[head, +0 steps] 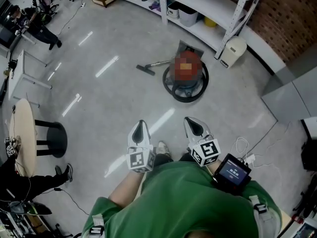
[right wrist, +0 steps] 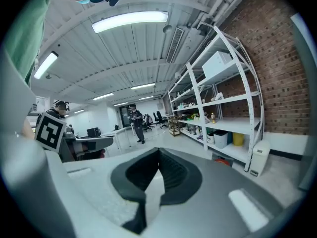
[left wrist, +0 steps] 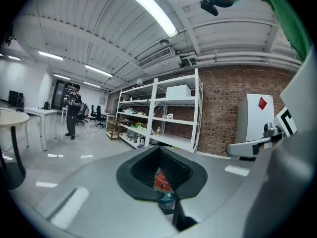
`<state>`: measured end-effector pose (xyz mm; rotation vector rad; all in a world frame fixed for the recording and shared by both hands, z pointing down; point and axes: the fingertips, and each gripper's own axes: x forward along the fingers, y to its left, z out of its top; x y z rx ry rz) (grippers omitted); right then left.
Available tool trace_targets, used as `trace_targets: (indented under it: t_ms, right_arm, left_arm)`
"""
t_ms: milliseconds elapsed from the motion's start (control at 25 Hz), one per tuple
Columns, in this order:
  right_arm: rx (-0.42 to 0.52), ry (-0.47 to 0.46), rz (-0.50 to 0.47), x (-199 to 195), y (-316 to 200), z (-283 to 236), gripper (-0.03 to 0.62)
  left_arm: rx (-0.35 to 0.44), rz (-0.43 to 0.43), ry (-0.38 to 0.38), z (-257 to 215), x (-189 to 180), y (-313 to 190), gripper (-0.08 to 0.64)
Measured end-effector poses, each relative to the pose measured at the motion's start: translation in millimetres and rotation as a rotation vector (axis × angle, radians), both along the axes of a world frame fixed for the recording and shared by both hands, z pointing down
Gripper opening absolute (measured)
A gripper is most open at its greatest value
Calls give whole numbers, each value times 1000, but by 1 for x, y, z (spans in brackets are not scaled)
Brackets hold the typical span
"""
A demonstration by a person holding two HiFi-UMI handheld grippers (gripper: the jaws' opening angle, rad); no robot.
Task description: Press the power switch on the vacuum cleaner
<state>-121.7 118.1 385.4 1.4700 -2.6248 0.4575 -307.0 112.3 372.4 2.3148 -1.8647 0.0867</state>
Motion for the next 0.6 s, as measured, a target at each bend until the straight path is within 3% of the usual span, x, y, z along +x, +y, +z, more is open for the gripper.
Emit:
trace_targets:
  t_ms: [240, 600]
  right_arm:
    - [10, 30, 82, -22, -33, 1, 2]
    - [16, 56, 141, -40, -75, 2, 2]
  left_arm:
    - [4, 75, 26, 9, -23, -46, 7]
    - [-2, 121, 46, 16, -44, -92, 8]
